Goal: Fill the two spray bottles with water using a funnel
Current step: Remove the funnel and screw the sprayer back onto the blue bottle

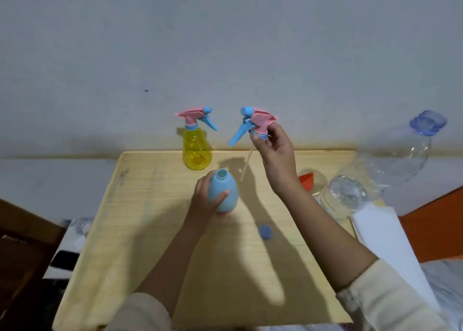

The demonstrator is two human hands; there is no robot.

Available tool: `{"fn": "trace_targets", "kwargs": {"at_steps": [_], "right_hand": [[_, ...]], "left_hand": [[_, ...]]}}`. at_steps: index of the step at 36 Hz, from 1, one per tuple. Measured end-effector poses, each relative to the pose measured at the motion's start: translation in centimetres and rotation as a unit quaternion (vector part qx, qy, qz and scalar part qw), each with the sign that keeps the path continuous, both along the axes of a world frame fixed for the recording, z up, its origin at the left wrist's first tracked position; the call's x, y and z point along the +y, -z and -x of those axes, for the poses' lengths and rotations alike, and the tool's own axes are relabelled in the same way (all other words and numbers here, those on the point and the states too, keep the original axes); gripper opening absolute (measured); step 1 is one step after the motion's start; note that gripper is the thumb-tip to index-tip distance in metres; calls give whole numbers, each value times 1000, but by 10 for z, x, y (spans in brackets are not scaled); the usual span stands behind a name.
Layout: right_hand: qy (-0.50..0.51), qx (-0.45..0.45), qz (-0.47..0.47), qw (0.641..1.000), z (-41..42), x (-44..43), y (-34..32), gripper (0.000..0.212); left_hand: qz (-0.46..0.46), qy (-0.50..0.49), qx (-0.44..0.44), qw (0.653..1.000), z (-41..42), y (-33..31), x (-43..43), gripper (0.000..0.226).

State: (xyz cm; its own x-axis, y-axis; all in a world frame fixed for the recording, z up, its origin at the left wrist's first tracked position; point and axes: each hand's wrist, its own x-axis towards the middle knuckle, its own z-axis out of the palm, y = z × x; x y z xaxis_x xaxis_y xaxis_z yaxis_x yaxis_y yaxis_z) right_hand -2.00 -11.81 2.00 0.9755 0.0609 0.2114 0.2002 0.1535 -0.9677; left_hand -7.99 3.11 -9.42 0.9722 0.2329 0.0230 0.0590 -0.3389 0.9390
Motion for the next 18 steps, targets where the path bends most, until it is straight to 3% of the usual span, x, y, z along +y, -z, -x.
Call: {"fn": "trace_targets", "kwargs": {"at_steps": [5, 12, 18], "right_hand": [[-8, -52, -7, 999, 5, 18, -32, 23], [-37, -56, -5, 998, 14, 37, -37, 24], [-47, -19, 27, 998, 15, 44, -4, 28]], "left_hand": [[3, -10, 1, 1000, -1, 1, -1, 73], [20, -1, -10, 1000, 1, 4, -1, 65], [36, -24, -15, 999, -2, 13, -2, 81]]}}
